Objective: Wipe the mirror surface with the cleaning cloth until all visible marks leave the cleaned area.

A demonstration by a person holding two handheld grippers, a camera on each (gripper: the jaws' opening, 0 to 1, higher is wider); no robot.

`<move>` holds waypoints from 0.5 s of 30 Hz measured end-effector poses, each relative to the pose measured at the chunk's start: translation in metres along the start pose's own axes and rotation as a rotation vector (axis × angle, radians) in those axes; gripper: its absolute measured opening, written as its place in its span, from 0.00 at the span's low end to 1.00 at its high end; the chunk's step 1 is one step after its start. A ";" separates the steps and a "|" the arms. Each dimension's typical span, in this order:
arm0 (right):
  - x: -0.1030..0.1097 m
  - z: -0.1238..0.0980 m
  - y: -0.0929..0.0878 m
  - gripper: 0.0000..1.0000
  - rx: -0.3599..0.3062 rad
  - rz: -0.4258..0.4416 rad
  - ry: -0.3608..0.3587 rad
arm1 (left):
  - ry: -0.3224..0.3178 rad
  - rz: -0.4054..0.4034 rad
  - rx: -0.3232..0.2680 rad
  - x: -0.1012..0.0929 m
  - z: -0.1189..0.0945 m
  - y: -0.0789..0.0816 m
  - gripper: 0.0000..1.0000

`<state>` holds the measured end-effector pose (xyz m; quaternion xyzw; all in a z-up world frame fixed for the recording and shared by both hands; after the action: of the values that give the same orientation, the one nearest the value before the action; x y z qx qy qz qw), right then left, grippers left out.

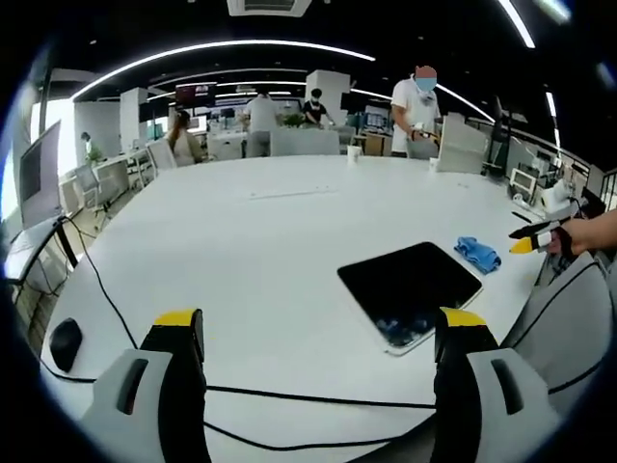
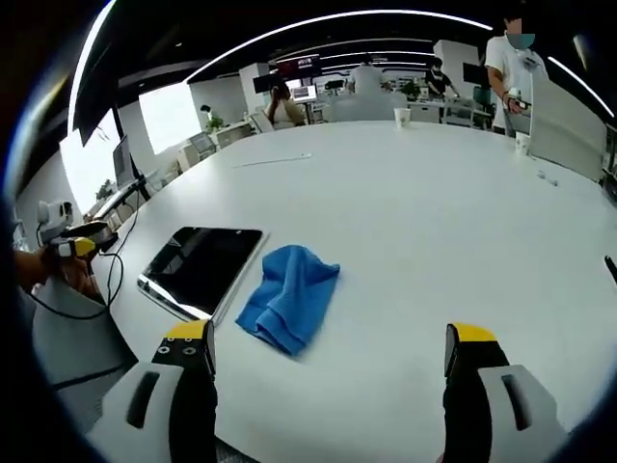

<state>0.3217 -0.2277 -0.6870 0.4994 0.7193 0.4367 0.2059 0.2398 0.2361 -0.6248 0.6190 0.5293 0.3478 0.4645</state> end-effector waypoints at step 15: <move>0.004 0.000 -0.002 0.98 0.014 -0.003 0.021 | 0.036 -0.013 -0.016 0.024 -0.001 0.007 0.99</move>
<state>0.3187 -0.2239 -0.6885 0.4951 0.7252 0.4367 0.1956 0.2457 0.2594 -0.6190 0.6054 0.5389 0.3600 0.4621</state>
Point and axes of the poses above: the point that each gripper's makers call its tool centre point, and the gripper's own axes: z roughly forward along the fingers, x roughly to its left, y roughly out of its top, the point moved 3 cm from there along -z, roughly backward along the fingers, and after that the axes turned 7 degrees about -x, right-handed, at the moved point
